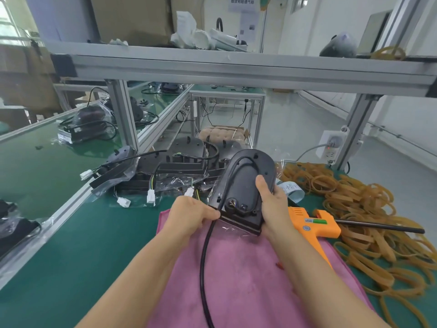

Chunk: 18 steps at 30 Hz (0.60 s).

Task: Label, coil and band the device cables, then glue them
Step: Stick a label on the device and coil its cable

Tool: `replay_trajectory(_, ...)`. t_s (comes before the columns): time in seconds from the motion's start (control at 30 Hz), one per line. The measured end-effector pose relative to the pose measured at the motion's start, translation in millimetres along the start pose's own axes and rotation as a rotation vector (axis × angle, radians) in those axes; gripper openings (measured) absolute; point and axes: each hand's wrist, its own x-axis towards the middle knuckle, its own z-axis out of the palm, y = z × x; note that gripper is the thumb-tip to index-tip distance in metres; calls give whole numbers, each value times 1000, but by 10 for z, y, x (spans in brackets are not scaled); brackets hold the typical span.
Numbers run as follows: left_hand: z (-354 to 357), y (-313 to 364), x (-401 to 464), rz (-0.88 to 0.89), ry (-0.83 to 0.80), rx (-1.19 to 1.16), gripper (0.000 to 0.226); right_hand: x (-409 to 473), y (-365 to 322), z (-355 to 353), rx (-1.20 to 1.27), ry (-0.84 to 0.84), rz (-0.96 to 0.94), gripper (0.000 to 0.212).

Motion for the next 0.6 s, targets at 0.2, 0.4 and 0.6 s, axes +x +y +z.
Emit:
replay_trajectory(0.2, 46, -66, -53, 133, 60, -212, 22, 18, -122, 14, -121, -41, -4, 39)
replay_trajectory(0.4, -12, 18, 43, -29, -71, -335, 20, -106, -34, 71, -142, -144, 103, 32)
replay_trajectory(0.6, -155, -80, 82, -302, -356, -564, 20, -125, -60, 253, -359, -336, 52, 33)
